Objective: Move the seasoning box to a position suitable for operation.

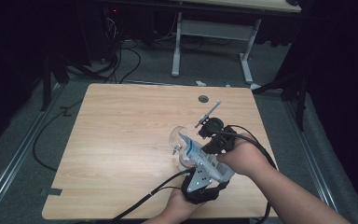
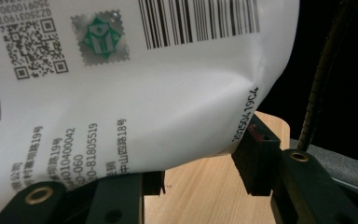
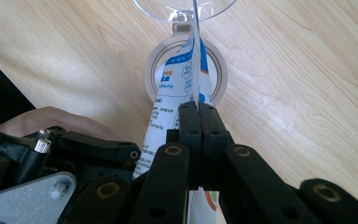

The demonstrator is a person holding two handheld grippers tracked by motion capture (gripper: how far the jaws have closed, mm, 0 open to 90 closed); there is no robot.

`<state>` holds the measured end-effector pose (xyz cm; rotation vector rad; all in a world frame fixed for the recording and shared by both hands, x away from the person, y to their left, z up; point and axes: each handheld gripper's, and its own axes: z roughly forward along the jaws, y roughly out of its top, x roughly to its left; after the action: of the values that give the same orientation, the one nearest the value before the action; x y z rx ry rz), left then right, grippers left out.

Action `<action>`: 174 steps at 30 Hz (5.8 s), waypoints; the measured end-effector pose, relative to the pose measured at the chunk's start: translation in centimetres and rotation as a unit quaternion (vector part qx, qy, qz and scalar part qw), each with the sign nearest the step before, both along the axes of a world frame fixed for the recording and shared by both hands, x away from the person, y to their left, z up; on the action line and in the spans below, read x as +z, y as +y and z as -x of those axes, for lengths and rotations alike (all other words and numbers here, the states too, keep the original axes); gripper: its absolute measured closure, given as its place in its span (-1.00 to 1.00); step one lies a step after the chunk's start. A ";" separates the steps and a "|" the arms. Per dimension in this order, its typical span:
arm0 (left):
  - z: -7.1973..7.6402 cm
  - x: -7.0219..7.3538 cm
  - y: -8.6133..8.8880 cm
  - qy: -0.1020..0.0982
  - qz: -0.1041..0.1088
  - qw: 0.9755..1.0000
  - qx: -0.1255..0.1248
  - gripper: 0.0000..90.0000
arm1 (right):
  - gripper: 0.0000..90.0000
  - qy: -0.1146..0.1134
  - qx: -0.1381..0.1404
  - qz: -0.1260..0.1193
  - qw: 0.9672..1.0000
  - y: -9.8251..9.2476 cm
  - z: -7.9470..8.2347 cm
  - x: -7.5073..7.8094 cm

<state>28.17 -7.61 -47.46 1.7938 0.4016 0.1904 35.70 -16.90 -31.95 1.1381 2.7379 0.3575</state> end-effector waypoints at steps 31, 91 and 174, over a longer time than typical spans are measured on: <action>0.1 0.2 0.0 -0.003 0.001 1.000 0.000 0.29 | 1.00 -0.002 0.005 0.003 1.000 0.1 -0.1 0.0; 0.0 0.4 0.1 -0.004 0.009 1.000 0.002 0.27 | 1.00 -0.005 0.008 0.003 1.000 0.6 -0.3 -0.1; 0.3 0.6 0.1 -0.009 0.022 1.000 0.002 0.24 | 1.00 -0.012 0.012 0.007 1.000 0.9 -0.4 0.1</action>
<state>27.92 -7.52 -46.89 1.7466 0.3939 0.1984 36.14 -15.97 -31.86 1.0903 2.7317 0.3533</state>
